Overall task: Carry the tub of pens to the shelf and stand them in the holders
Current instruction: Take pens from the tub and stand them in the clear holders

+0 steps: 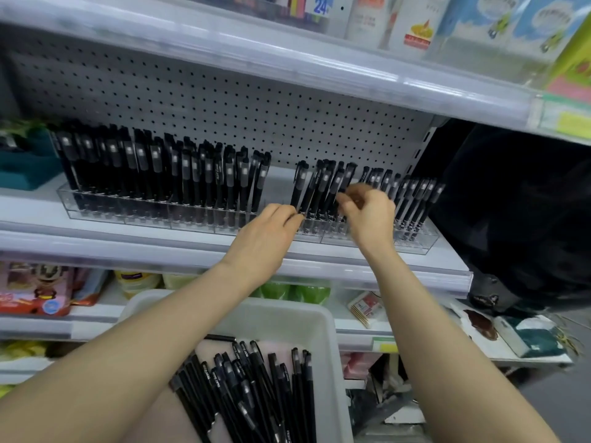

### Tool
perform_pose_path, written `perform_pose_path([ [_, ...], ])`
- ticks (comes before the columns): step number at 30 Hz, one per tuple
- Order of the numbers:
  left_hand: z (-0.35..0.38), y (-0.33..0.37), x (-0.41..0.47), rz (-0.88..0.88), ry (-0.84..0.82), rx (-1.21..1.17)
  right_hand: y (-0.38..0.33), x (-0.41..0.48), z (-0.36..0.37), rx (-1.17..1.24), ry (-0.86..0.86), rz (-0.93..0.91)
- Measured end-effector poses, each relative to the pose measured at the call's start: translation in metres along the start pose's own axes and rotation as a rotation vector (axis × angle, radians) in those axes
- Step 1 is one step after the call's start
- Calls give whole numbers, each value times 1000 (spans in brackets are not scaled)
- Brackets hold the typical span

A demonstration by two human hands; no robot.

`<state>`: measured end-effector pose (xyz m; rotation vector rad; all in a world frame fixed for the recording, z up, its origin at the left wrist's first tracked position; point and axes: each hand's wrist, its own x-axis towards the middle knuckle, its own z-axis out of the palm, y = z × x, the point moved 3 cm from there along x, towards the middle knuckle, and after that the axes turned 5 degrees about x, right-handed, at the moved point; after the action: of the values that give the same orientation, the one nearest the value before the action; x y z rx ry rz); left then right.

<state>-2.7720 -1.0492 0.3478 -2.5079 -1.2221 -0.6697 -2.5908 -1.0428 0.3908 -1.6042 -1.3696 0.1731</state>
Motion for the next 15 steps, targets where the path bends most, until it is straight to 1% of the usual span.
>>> perform_pose_path([
  [2,4,-1,-1,5,7,-9,7,-4,7,-22,-23,14],
  [7,8,-4,-1,32,33,-10,5,-7,8,3,-15,26],
  [11,4,-4,-18,23,37,-16,4,-19,4,-8,51,23],
  [15,-3,-10,-54,16,59,-60,1,-54,3,96,105,4],
])
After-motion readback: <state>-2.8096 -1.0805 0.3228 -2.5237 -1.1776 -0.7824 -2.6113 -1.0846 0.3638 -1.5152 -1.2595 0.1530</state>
